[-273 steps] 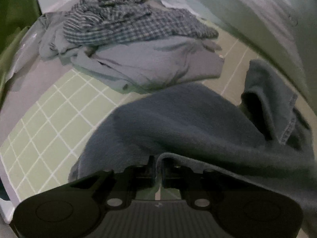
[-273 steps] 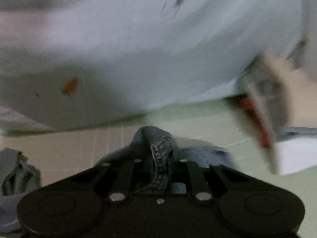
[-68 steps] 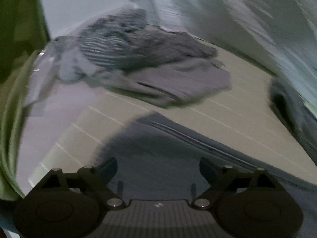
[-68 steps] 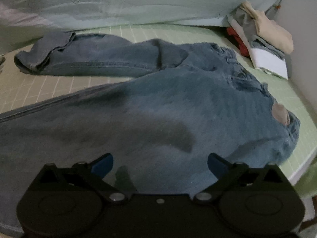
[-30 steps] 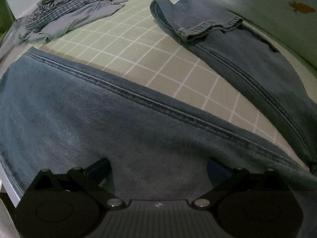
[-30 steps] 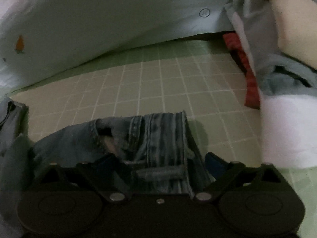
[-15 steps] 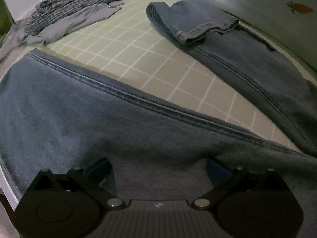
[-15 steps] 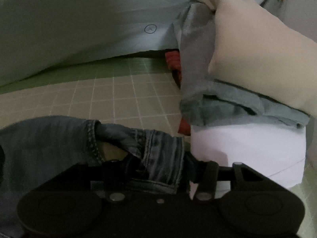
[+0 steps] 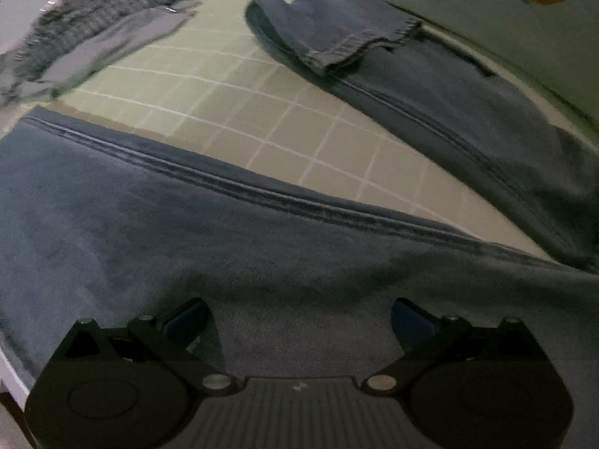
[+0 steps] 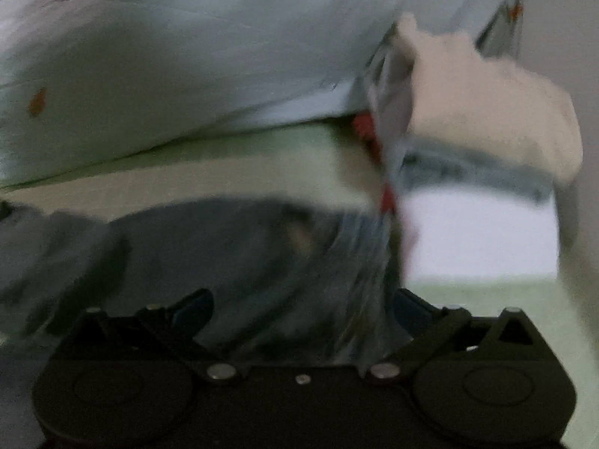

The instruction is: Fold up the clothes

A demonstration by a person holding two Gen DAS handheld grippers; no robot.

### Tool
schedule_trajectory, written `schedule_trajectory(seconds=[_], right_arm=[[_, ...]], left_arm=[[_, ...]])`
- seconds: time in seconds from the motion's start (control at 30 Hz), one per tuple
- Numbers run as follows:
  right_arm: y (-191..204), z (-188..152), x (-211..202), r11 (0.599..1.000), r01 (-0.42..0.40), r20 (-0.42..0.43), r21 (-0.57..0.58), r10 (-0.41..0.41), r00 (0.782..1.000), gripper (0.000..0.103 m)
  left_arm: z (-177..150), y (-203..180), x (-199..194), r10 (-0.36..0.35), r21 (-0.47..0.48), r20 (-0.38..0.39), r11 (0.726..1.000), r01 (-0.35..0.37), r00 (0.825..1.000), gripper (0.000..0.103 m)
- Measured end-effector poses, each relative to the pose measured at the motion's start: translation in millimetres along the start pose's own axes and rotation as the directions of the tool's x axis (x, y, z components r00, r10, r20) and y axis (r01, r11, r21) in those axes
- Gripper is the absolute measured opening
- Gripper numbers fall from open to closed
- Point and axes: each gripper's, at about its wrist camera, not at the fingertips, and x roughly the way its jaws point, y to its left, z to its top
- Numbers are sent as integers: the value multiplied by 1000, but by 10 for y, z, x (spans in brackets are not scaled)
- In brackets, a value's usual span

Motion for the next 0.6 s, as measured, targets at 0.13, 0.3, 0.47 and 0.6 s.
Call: schedule_trajectory(seconds=[0.13,0.3,0.47,0.6], right_arm=[[258,-379,-136,999,31,-32,-14,-31,999,103],[479,-640,-188,996,47,-135,72,-37,990,103],[679,-757,-225,984,146,-134,98,-132,982,103],[726,-778,-203,964,211,-109,160,-195,975,103]], left_arm=[[46,121,-269,-40,59,61,998,36,997,103],[193,275,-556,-16,235,151,972,-20,988,103],[476,418,-668,-13,339,247,938,-74,969,103],[741,456,-585,-57,368,273,928,-50,960,103]])
